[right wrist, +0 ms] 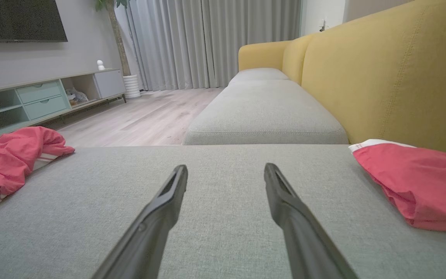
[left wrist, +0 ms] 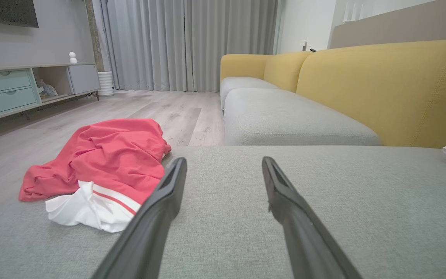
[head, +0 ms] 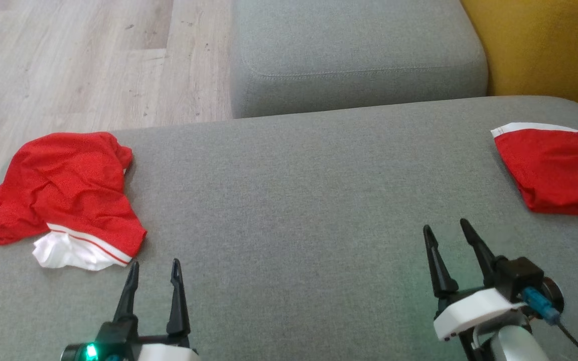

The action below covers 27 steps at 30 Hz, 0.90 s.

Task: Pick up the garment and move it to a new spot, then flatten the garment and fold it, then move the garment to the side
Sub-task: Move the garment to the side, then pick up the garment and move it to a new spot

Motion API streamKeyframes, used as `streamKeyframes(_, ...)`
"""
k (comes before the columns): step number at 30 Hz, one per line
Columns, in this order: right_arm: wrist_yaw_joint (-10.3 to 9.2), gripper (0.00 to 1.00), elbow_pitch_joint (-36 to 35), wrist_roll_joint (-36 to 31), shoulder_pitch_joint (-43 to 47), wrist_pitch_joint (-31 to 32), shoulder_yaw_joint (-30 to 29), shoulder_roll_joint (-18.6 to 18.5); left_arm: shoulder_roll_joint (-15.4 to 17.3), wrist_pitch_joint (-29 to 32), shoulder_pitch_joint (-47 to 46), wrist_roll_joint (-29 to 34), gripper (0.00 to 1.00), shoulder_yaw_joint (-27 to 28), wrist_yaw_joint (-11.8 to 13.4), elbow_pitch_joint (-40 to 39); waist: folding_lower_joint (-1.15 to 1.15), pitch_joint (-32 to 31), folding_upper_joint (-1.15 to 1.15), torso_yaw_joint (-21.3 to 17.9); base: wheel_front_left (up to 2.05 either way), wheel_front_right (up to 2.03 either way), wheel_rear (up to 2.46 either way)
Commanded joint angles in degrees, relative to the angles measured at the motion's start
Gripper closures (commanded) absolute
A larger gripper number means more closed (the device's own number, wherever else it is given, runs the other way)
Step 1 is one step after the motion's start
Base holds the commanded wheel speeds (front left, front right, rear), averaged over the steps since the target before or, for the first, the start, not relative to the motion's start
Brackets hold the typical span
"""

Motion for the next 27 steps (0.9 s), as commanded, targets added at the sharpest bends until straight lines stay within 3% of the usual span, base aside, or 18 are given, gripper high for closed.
streamKeyframes(1, -0.05, 0.0, -1.97, -0.15, -1.75, -0.63, 1.1, 0.35, 0.0, -0.14, -2.13, 0.32, 0.0, 2.15, -0.09, -1.66, 0.02, 0.03, 0.0, 0.04, 0.0, 0.0, 0.0)
streamKeyframes(18, -0.05, 0.0, -2.27, 0.91, -1.25, -0.63, 1.75, 0.58, 0.0, -0.14, -2.46, 0.07, 0.0, 2.95, 0.32, -2.3, 0.02, 0.21, 0.0, -0.09, 0.0, 0.0, 0.0)
streamKeyframes(22, -0.05, 0.0, -2.23, 0.3, -0.45, -0.63, 0.63, 0.58, 0.0, -0.14, -2.67, 0.1, 0.0, 2.94, 0.58, -2.59, 0.02, 0.54, 0.0, 2.99, 0.0, 0.0, 0.0)
streamKeyframes(27, -0.05, 0.0, -2.22, 0.33, 0.02, -0.63, 1.26, 0.58, 0.0, -0.14, -2.31, 0.12, 0.0, 4.38, 1.1, -3.29, 0.02, 1.21, 0.0, 9.65, 0.0, 0.0, 0.0)
